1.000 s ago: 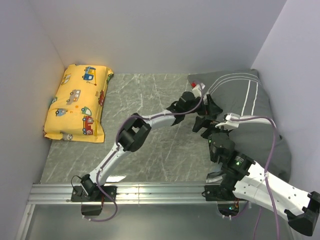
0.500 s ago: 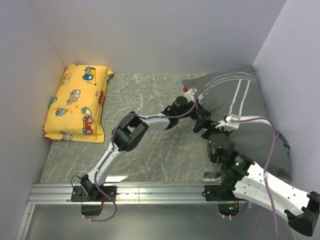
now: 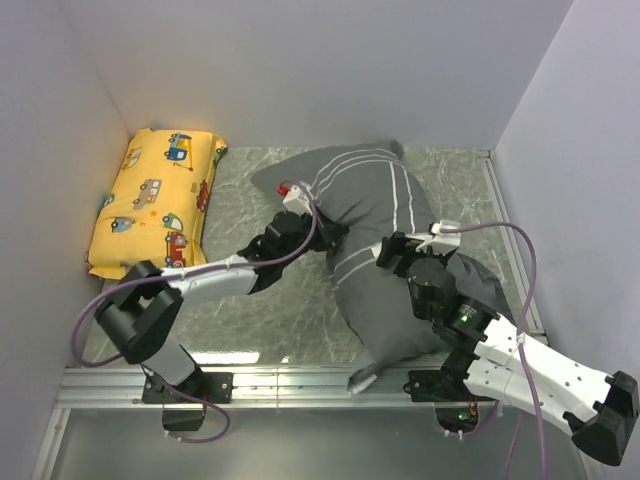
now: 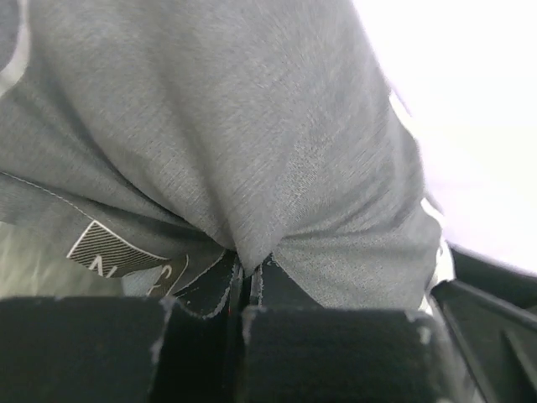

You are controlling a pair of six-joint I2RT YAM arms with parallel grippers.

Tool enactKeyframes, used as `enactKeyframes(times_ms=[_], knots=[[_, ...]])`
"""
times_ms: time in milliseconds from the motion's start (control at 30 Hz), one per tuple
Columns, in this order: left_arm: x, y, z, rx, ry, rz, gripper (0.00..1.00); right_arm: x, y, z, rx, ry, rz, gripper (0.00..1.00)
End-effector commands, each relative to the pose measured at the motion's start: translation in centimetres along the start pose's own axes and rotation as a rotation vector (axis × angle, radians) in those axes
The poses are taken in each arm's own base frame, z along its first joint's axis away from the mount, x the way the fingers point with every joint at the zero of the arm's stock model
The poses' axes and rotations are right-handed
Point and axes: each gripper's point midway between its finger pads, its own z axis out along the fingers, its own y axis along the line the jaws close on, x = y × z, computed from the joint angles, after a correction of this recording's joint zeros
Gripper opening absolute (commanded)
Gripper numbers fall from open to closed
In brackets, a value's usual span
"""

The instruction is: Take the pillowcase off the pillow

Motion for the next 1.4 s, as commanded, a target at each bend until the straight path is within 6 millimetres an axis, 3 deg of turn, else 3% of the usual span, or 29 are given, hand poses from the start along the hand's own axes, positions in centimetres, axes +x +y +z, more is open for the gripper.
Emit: enactKeyframes(times_ms=[0,33,167,200,367,467,667,700,733,800,933,967,1000,1033,1067,1133,1167,1200,1233,1267,1333,1367], knots=[[-0.6,-1.5,-2.2,-0.054,-0.084,0.042,0.0,-2.1,4.6,-0.9,-0.223,0.024,-0.026,0.96],[-2.0,-1.8,-3.1,-0.091,-0.151,0.058,0.0,-2.2,5.3,-1.2,-0.252,0.035,-0.038,0.95],[-3.2,-2.2,-5.4,-0.196,-0.198,0.086,0.0,-2.7,6.9,-2.8,-0.308,0.097,-0.175,0.96],[-4.0,-3.2,-6.2,-0.182,-0.217,0.079,0.0,-4.3,7.5,-3.4,-0.317,0.081,-0.169,0.96],[-6.9,-5.6,-8.8,-0.157,-0.31,0.078,0.0,-4.1,10.3,-5.9,-0.373,0.123,-0.248,0.96],[-8.3,-8.0,-10.7,-0.117,-0.345,0.095,0.0,-4.8,10.8,-6.3,-0.321,0.113,-0.286,0.96],[-11.3,-16.4,-16.0,0.006,-0.454,0.156,0.0,-8.6,10.3,-7.8,-0.345,0.086,-0.212,0.96],[-10.6,-17.6,-16.0,0.013,-0.442,0.173,0.0,-8.8,10.2,-8.0,-0.356,0.083,-0.2,0.97],[-11.5,-19.2,-16.4,0.034,-0.458,0.182,0.0,-9.4,10.3,-8.0,-0.362,0.067,-0.182,0.97],[-11.7,-20.8,-15.5,0.047,-0.46,0.195,0.0,-9.6,9.6,-7.9,-0.338,0.051,-0.179,0.99],[-13.0,-22.1,-13.5,-0.007,-0.497,0.238,0.0,-10.1,8.6,-7.3,-0.257,0.033,-0.19,1.0],[-14.3,-20.6,-12.4,-0.059,-0.498,0.256,0.0,-10.4,8.6,-7.3,-0.252,0.029,-0.188,1.0],[-15.4,-20.7,-11.0,-0.053,-0.496,0.198,0.0,-10.7,8.5,-7.2,-0.239,0.024,-0.184,1.0],[-15.2,-20.6,-9.6,-0.007,-0.432,0.203,0.0,-11.0,8.4,-7.0,-0.227,0.021,-0.177,1.0],[-17.5,-18.2,-8.5,-0.053,-0.457,0.194,0.0,-11.4,8.3,-6.9,-0.22,0.018,-0.171,1.0],[-18.1,-15.6,-5.6,-0.106,-0.432,0.202,0.0,-11.4,8.6,-6.6,-0.234,0.026,-0.169,1.0],[-19.5,-13.7,-4.1,-0.116,-0.405,0.201,0.0,-11.6,8.3,-5.9,-0.215,0.025,-0.161,1.0],[-18.6,-10.9,-1.4,-0.171,-0.328,0.202,0.0,-11.4,8.3,-5.4,-0.213,0.033,-0.159,1.0],[-18.8,-9.4,-0.2,-0.179,-0.302,0.172,0.0,-10.8,9.0,-5.2,-0.254,0.06,-0.154,1.0],[-18.5,-6.0,2.0,-0.201,-0.243,0.154,0.0,-10.6,8.1,-3.8,-0.213,0.069,-0.151,1.0],[-18.7,-3.9,3.7,-0.215,-0.216,0.134,0.0,-10.1,8.0,-2.7,-0.207,0.086,-0.132,1.0],[-18.6,-1.5,5.3,-0.263,-0.204,0.138,0.0,-9.4,7.2,-1.6,-0.163,0.093,-0.142,1.0]])
